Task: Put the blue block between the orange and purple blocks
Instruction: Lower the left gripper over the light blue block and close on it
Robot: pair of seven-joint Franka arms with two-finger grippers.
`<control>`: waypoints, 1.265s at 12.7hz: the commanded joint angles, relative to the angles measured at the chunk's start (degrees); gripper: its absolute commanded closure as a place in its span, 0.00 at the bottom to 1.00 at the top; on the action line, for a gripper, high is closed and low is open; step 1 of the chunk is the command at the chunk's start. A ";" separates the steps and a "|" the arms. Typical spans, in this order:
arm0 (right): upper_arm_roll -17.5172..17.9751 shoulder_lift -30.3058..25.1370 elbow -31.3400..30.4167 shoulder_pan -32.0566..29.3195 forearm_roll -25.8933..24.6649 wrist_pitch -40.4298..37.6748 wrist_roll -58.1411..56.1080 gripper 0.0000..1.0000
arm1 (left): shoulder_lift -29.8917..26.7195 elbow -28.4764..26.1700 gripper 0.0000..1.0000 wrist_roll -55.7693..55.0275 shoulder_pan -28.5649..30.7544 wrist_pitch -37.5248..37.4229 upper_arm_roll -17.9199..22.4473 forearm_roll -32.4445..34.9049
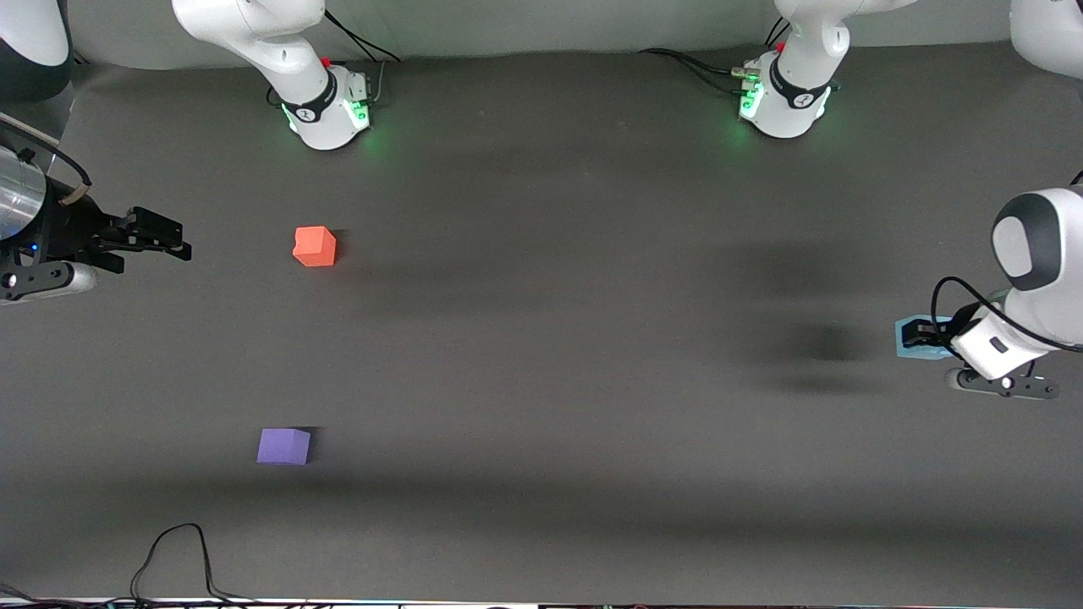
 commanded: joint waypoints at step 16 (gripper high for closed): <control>0.13 0.99 0.78 0.20 0.76 0.50 0.06 0.00 | 0.19 2.48 0.52 -0.31 -0.56 -2.34 -0.26 0.28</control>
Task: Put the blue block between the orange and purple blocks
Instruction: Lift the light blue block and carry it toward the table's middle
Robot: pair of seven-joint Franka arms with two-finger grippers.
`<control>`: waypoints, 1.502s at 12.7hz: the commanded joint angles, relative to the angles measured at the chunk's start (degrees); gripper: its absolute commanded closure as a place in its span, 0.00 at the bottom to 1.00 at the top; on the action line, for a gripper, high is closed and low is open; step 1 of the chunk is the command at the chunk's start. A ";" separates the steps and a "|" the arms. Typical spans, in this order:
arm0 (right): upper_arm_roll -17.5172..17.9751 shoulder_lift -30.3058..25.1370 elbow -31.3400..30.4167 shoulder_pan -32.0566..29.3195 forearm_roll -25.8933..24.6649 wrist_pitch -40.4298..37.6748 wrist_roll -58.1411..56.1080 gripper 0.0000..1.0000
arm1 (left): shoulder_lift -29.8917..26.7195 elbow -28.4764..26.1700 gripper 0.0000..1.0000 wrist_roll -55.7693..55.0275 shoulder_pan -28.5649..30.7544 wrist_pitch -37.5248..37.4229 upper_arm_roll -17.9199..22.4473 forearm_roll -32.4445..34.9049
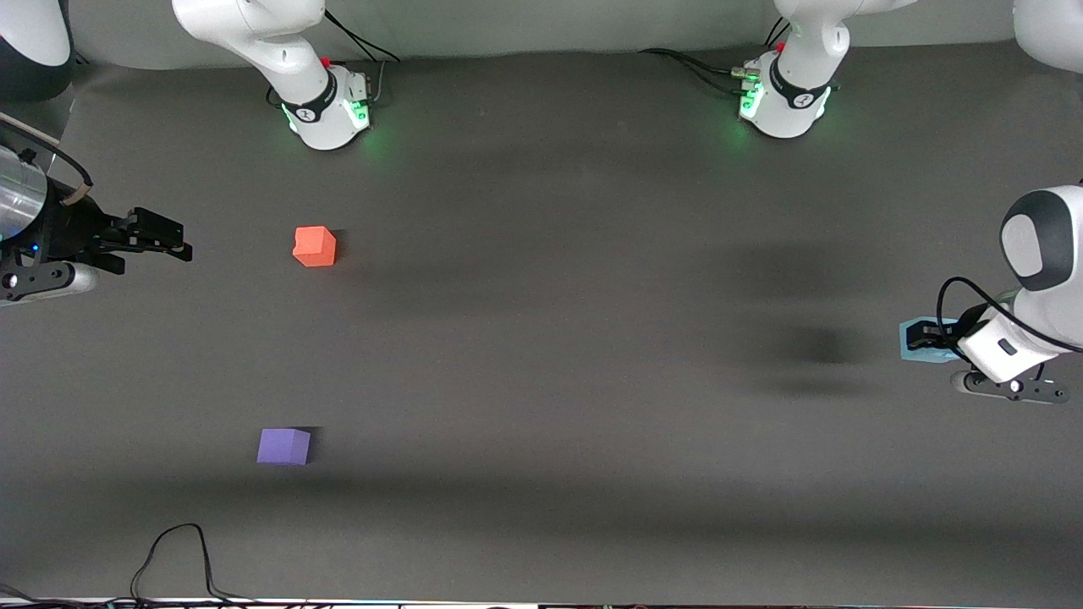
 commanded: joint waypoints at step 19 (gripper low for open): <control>0.41 3.29 1.39 0.16 0.67 3.98 -1.34 0.00 | -1.36 8.10 0.55 -33.29 -18.59 -8.68 -2.12 -0.68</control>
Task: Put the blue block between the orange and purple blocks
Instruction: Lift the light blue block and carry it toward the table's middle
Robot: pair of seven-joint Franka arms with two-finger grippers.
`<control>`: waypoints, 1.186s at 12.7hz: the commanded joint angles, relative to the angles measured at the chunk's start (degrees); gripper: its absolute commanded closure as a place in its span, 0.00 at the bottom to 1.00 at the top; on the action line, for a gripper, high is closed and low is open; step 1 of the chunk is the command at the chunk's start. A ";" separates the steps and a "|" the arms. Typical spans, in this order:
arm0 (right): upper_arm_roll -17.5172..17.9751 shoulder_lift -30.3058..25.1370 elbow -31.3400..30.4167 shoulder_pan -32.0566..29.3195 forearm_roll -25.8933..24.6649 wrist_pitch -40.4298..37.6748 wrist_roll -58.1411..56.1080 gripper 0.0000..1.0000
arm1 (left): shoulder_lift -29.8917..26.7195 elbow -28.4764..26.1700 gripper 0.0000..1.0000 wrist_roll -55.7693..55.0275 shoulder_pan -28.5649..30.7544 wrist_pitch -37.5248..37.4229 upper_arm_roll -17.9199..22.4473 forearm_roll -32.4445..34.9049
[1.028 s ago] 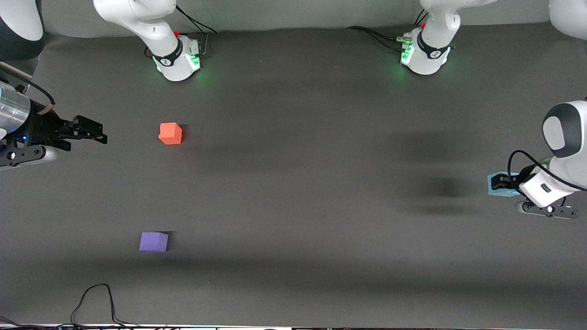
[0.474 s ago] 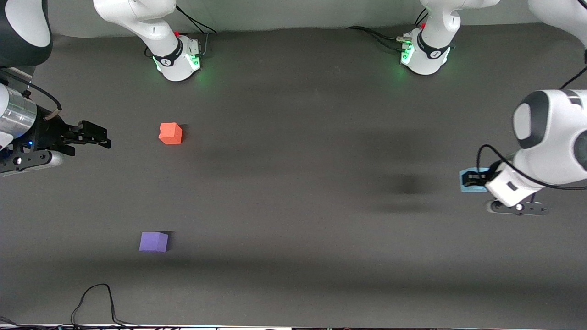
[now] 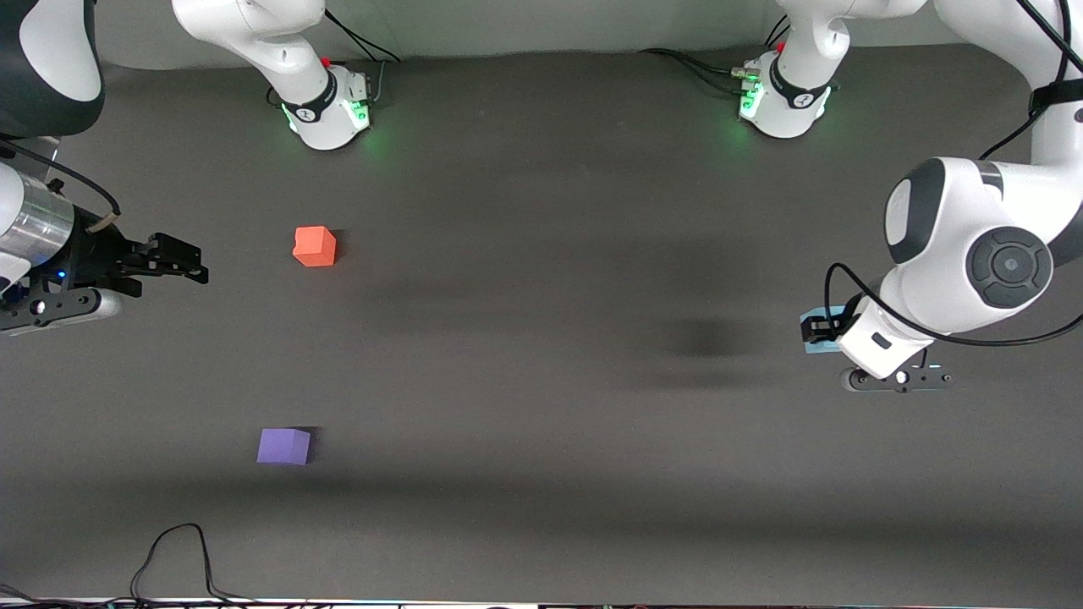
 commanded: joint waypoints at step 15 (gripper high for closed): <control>-0.59 0.93 0.77 0.15 0.40 -1.44 -3.40 0.00 | 30.34 31.01 0.56 -49.27 -31.92 8.38 -4.03 6.22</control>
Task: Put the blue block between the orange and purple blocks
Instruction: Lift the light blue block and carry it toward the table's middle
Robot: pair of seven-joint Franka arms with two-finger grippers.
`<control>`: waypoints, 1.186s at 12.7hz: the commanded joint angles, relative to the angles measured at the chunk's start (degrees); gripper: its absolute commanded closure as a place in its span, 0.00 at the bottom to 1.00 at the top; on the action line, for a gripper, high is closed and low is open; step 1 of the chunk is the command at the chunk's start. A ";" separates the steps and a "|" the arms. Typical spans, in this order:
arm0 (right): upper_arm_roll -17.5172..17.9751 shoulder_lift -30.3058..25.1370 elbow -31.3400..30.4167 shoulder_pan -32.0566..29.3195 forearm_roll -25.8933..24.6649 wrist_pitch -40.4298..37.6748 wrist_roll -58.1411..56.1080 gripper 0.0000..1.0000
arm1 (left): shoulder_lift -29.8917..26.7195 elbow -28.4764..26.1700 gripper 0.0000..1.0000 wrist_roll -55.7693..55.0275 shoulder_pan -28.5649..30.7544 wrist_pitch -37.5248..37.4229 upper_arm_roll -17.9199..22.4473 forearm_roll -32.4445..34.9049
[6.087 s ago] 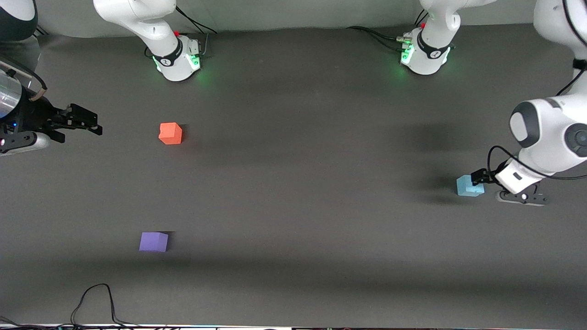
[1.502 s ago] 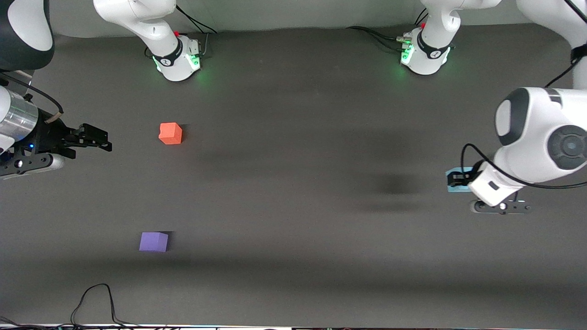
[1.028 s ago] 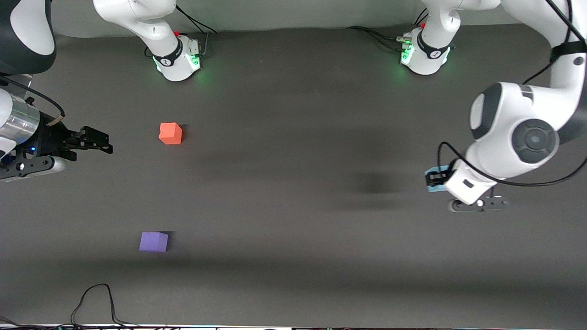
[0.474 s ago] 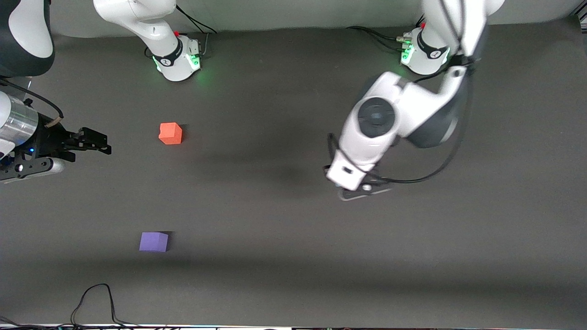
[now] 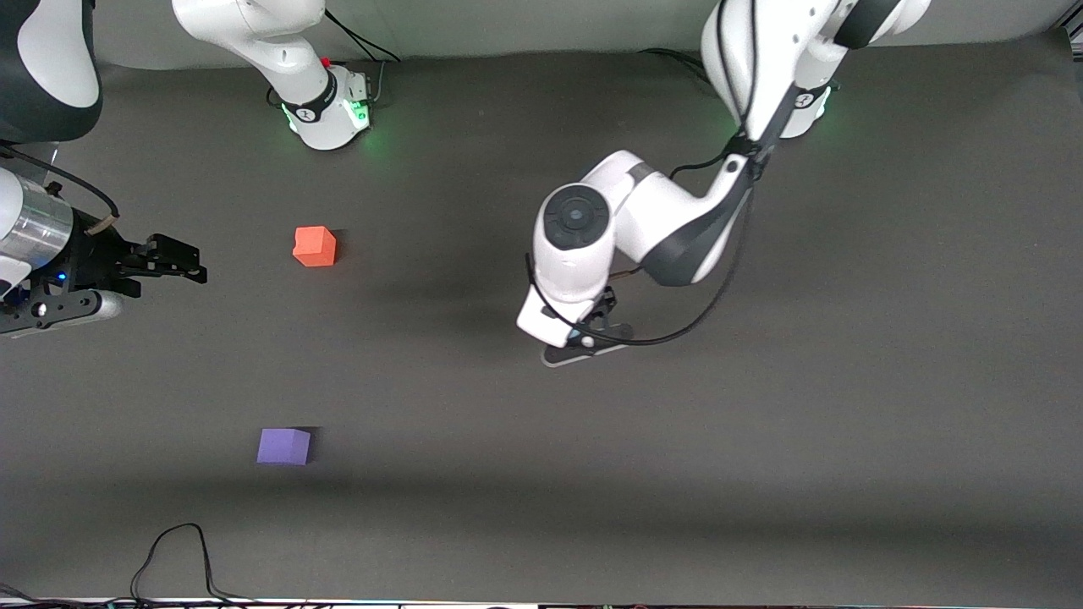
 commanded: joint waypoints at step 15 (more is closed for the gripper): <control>-0.03 2.04 0.74 0.22 0.66 -0.49 -2.02 0.00 | 7.25 3.10 0.00 3.66 -3.87 1.35 -0.25 4.06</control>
